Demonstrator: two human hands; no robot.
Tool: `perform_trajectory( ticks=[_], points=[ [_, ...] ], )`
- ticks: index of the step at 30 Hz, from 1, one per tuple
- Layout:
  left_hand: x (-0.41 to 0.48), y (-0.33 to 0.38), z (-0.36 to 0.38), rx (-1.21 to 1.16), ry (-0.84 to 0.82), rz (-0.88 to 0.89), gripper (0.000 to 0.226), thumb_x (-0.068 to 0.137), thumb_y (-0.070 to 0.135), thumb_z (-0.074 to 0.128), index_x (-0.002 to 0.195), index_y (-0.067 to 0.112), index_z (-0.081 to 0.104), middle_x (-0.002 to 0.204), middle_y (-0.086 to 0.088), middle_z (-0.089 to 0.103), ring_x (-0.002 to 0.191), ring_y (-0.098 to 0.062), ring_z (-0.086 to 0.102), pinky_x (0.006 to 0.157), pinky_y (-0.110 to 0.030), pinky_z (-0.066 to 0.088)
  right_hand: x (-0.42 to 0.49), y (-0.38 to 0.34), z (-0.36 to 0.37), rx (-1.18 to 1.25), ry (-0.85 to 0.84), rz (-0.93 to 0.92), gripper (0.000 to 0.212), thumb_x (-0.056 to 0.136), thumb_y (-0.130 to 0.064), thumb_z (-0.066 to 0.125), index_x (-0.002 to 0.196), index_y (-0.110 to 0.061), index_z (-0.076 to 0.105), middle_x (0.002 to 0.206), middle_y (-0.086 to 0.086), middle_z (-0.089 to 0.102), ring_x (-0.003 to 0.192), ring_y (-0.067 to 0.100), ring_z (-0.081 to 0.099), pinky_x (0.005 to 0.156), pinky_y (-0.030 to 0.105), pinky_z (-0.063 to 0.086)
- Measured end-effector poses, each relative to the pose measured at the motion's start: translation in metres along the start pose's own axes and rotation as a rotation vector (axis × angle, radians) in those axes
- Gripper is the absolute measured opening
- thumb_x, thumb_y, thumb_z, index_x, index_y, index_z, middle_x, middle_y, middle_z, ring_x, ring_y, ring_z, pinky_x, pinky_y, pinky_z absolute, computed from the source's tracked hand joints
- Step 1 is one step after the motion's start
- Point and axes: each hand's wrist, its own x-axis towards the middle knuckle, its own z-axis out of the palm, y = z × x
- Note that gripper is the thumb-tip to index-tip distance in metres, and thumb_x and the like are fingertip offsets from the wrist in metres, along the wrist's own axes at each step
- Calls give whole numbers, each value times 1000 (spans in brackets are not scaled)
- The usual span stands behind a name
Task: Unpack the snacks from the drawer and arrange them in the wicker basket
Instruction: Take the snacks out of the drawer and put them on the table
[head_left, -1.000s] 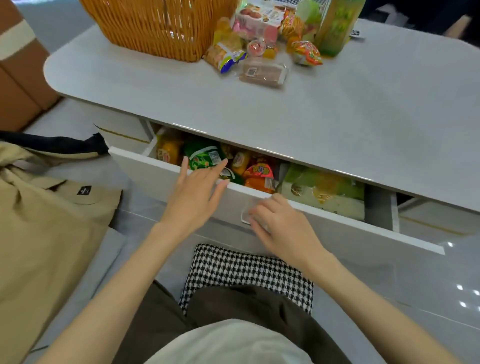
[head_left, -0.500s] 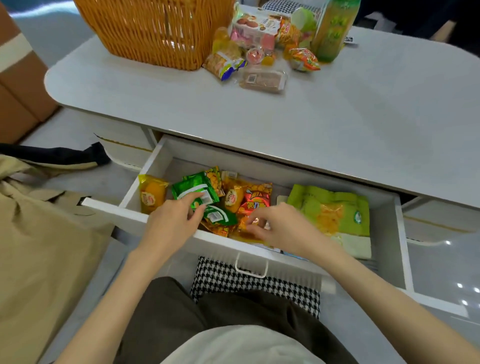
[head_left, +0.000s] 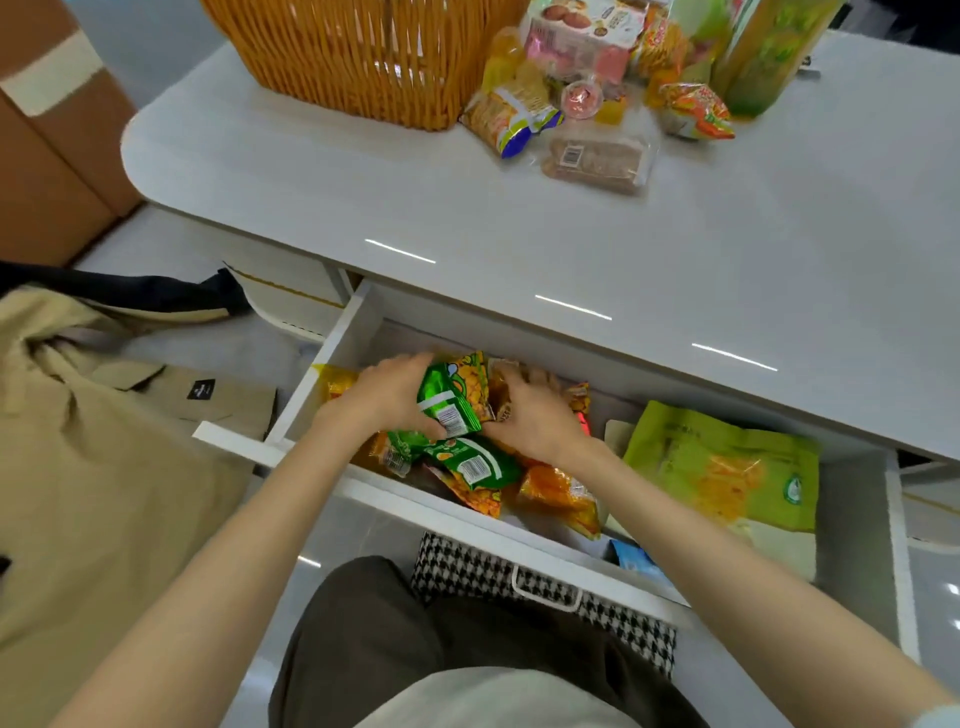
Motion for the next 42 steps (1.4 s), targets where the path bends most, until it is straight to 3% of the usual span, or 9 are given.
perform_trajectory(
  ticks=[5, 10, 14, 20, 23, 26, 30, 33, 42],
  points=[
    [23, -6, 0, 40, -95, 41, 98, 63, 48, 84, 143, 18, 35, 142, -4, 49, 130, -26, 44, 112, -47, 28, 5, 13, -5, 37, -20, -1, 92, 75, -44, 78, 147, -21, 26, 142, 12, 44, 123, 30, 50, 98, 37, 46],
    [2, -10, 0, -67, 16, 146, 81, 66, 30, 86, 135, 17, 46, 132, -2, 55, 119, -21, 52, 101, -38, 42, 11, 27, -13, 17, -151, 55, 102, 75, -50, 76, 152, -29, 12, 158, 5, 17, 136, 30, 36, 105, 41, 42],
    [-20, -18, -11, -128, 157, 216, 65, 68, 27, 85, 125, 20, 56, 118, 4, 59, 108, -15, 55, 88, -35, 48, 26, 16, -24, 87, -247, 48, 92, 82, -53, 67, 153, -33, 12, 159, 1, 17, 140, 26, 29, 107, 37, 34],
    [-42, -33, -34, -349, 241, 216, 60, 63, 21, 89, 116, 20, 61, 106, 7, 60, 100, -14, 57, 86, -39, 51, 29, -10, -12, -285, -106, 48, 57, 93, -46, 54, 141, -26, 33, 138, 11, 44, 118, 31, 50, 88, 38, 44],
    [-46, -28, -51, -504, 234, 130, 59, 61, 21, 89, 107, 33, 54, 103, 13, 58, 95, -4, 57, 87, -26, 49, 26, -18, -19, -329, -109, -46, 55, 95, -37, 52, 144, -22, 31, 140, 9, 43, 112, 32, 55, 83, 37, 46],
    [-52, -24, -71, -630, 203, 3, 64, 58, 22, 90, 105, 37, 50, 101, 19, 59, 92, 3, 58, 77, -9, 46, 9, -24, -26, -332, -47, -136, 52, 96, -37, 50, 143, -22, 36, 137, 7, 49, 106, 31, 61, 78, 38, 49],
    [-60, -25, -106, -784, 251, -72, 56, 59, 21, 89, 108, 25, 61, 88, 13, 73, 84, 3, 67, 68, -7, 49, -23, -38, -40, -253, 130, -282, 40, 85, -43, 64, 117, -20, 54, 116, 4, 62, 80, 22, 67, 47, 28, 46],
    [-55, -21, -130, -844, 272, -88, 48, 66, 18, 85, 107, 19, 61, 81, 22, 72, 78, 8, 66, 62, -5, 47, -37, -47, -65, -167, 150, -334, 40, 86, -49, 61, 117, -25, 52, 123, -1, 59, 81, 15, 66, 48, 21, 40],
    [3, 36, -162, -804, 274, -54, 25, 80, 36, 74, 101, 26, 64, 89, 16, 66, 74, 10, 61, 58, -2, 44, -36, -4, -174, -16, 480, 102, 43, 85, -54, 62, 120, -30, 54, 120, -8, 59, 90, 22, 64, 60, 28, 43]
  ],
)
